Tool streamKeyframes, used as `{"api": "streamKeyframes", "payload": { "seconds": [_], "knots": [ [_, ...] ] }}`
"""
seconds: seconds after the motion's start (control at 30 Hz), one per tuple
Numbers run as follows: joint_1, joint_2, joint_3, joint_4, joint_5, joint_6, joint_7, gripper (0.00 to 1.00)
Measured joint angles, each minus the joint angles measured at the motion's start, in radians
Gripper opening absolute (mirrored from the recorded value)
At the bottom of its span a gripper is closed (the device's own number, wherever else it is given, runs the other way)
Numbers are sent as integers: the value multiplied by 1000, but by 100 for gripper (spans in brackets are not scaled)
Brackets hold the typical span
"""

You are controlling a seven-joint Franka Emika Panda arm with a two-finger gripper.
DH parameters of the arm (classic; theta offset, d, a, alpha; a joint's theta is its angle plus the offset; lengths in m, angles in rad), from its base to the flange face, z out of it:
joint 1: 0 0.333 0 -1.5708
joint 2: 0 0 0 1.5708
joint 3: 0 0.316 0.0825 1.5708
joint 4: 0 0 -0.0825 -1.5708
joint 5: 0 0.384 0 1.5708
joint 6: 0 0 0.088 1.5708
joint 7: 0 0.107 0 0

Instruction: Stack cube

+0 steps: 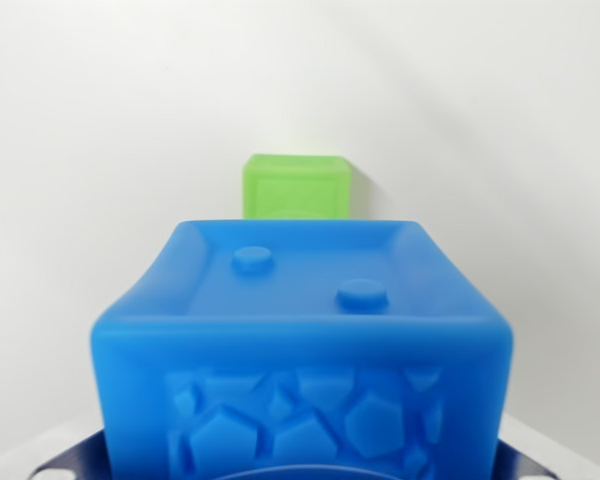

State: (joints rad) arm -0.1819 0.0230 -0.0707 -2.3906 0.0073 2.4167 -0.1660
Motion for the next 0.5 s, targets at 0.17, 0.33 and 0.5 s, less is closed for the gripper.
{"api": "streamKeyframes", "payload": {
  "seconds": [0.17,0.33,0.5],
  "knots": [
    [0,35,0,-6,0,35,-5,0],
    [0,72,0,-13,1,75,-7,0],
    [0,100,0,-19,3,111,-10,0]
  ]
}}
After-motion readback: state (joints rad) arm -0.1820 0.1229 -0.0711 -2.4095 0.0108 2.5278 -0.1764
